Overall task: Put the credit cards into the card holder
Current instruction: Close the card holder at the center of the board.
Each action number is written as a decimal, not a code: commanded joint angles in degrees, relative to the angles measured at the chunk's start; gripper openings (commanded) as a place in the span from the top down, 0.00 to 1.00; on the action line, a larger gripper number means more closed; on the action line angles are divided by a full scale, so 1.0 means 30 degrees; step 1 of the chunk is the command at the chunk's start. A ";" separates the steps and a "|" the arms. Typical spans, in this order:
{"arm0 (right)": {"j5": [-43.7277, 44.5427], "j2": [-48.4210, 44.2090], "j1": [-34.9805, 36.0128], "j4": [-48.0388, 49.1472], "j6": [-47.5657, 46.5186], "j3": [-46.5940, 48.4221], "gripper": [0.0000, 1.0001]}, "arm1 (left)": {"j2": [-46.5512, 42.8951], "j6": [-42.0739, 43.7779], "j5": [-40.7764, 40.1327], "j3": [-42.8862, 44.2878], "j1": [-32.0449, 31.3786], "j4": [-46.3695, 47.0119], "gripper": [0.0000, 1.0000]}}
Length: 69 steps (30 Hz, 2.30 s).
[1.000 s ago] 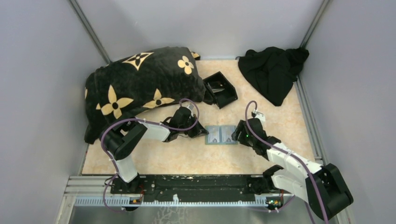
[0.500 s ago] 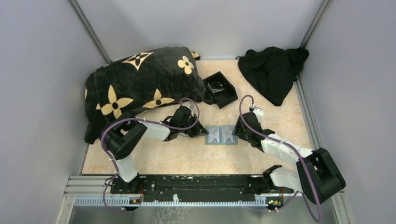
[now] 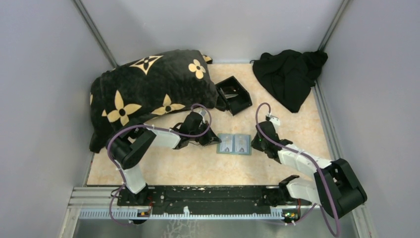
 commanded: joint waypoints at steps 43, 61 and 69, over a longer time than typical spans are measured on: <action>-0.4292 0.0658 0.1311 -0.2823 -0.1729 0.6574 1.00 | 0.3740 -0.5989 0.2292 -0.6443 0.0433 1.2385 0.24; -0.3573 0.2810 0.4513 -0.2627 -0.2367 0.8375 0.50 | 0.4333 -0.6316 0.2412 -0.6748 0.0340 1.3348 0.34; -0.3853 0.2803 0.5090 -0.2530 -0.2139 0.8947 0.49 | 0.4338 -0.6470 0.2288 -0.7045 0.0366 1.3610 0.38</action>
